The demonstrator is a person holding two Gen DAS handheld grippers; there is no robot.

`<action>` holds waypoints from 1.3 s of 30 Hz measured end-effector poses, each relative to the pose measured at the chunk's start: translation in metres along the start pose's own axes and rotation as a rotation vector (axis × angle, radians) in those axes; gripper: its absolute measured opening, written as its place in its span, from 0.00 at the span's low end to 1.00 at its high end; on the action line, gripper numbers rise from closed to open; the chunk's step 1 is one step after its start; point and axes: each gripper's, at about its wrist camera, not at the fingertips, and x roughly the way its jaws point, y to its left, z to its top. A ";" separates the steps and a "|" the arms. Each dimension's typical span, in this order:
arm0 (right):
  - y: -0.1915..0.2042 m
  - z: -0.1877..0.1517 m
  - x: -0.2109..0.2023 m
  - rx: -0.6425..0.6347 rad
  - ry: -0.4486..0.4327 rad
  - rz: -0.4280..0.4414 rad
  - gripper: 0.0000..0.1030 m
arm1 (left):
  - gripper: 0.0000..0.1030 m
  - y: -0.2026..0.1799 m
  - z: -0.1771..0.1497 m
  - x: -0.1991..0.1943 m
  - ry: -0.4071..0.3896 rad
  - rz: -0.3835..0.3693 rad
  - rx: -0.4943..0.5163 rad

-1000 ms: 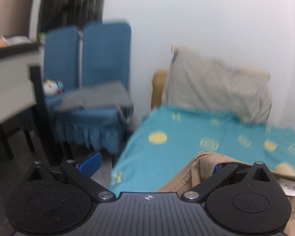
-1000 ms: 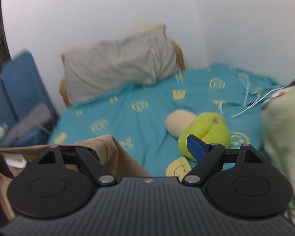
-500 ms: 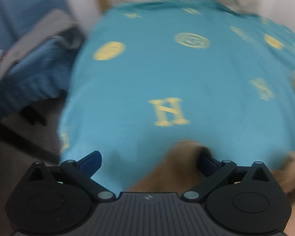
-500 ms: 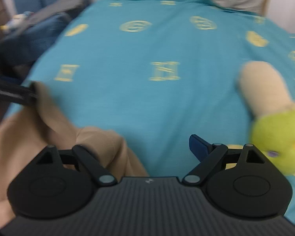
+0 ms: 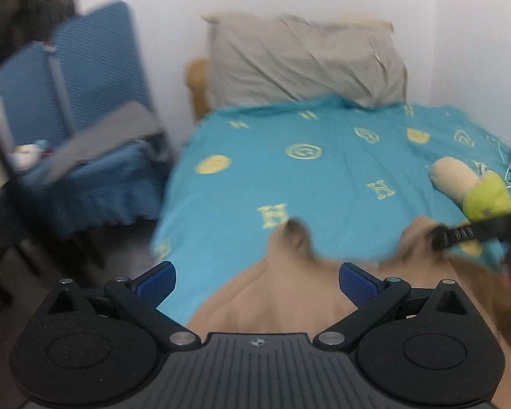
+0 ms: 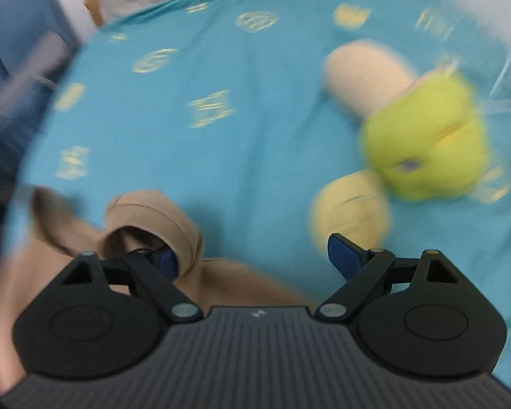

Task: Fold clothes

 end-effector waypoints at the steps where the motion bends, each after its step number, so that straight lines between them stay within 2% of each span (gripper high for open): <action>1: 0.001 -0.002 0.000 -0.045 -0.032 -0.066 0.86 | 1.00 0.008 -0.021 -0.023 -0.005 0.010 -0.046; 3: 0.000 -0.002 -0.001 -0.084 -0.090 -0.149 0.87 | 1.00 0.019 -0.060 -0.064 -0.002 0.029 -0.141; 6: -0.003 0.002 0.004 -0.075 -0.041 -0.161 0.88 | 1.00 0.036 -0.115 -0.101 0.017 0.034 -0.274; 7: -0.005 0.005 0.005 -0.053 -0.004 -0.119 0.88 | 1.00 0.042 -0.133 -0.107 0.025 0.040 -0.320; 10: -0.012 0.006 0.002 0.016 0.086 0.150 0.88 | 1.00 0.059 -0.159 -0.092 0.112 0.009 -0.391; 11: -0.008 0.004 -0.004 -0.003 0.067 0.198 0.88 | 0.99 0.060 -0.159 -0.088 0.124 0.002 -0.389; 13: -0.001 0.000 -0.016 -0.041 0.028 0.294 0.88 | 0.99 0.059 -0.155 -0.087 0.099 0.030 -0.355; 15: 0.002 -0.003 -0.033 -0.063 -0.076 0.304 0.88 | 1.00 0.054 -0.151 -0.085 0.040 0.052 -0.300; 17: 0.001 -0.013 -0.055 -0.017 -0.212 0.291 0.88 | 1.00 0.055 -0.152 -0.083 0.027 0.040 -0.293; 20: -0.008 -0.039 -0.081 0.123 -0.248 0.328 0.88 | 1.00 0.062 -0.154 -0.072 0.033 0.004 -0.357; 23: -0.023 -0.086 -0.125 0.246 -0.253 0.378 0.88 | 0.99 0.073 -0.161 -0.061 0.043 -0.017 -0.430; 29: -0.035 -0.173 -0.224 0.283 -0.252 0.302 0.88 | 0.97 0.084 -0.171 -0.064 0.037 -0.050 -0.506; 32: -0.043 -0.206 -0.256 0.276 -0.273 0.301 0.88 | 0.95 0.090 -0.180 -0.065 0.030 -0.053 -0.566; 35: -0.050 -0.231 -0.278 0.296 -0.293 0.340 0.88 | 0.91 0.099 -0.181 -0.057 0.033 -0.053 -0.619; 39: -0.057 -0.239 -0.281 0.283 -0.331 0.308 0.88 | 0.91 0.121 -0.180 -0.032 0.034 -0.011 -0.676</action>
